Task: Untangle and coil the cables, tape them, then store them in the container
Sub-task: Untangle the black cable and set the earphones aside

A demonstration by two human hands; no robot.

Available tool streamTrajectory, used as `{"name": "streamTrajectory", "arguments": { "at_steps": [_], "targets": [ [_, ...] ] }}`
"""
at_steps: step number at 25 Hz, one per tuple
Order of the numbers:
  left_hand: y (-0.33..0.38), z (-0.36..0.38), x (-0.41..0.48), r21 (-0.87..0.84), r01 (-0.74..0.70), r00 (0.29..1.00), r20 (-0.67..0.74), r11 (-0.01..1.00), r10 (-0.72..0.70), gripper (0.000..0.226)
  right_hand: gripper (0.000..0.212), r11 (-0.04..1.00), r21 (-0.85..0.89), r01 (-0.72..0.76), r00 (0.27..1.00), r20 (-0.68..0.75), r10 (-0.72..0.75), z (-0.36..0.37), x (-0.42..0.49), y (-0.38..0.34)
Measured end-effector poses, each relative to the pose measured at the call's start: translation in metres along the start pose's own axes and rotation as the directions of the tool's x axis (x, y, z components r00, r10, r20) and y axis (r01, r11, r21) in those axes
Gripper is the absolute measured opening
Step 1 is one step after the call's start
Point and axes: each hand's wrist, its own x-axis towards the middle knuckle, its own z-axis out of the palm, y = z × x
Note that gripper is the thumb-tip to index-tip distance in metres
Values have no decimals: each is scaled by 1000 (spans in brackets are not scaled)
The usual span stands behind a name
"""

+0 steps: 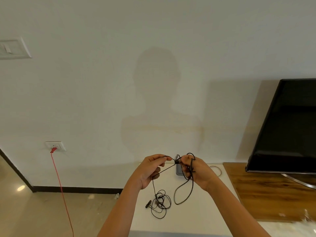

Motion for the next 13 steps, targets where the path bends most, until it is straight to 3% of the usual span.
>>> {"name": "streamTrajectory", "arguments": {
  "at_steps": [2,4,6,10,13],
  "targets": [
    [3,1,-1,-13,-15,1000,13,1000,15,23,23,951,-291,100,992,-48,-119,2,-1,2],
    [5,4,-3,21,-23,999,30,1000,23,27,18,867,-470,167,968,-90,-235,5,-3,2],
    [3,8,-4,105,-40,999,26,994,38,33,15,857,-482,184,963,-88,-257,8,-5,1],
    [-1,3,0,199,-71,997,1,977,72,31,22,929,-355,106,987,-76,-142,2,-2,-4],
    [-3,-10,0,252,-72,995,82,965,53,32,25,909,-373,184,965,-110,-240,-8,0,-5]
  ]
}}
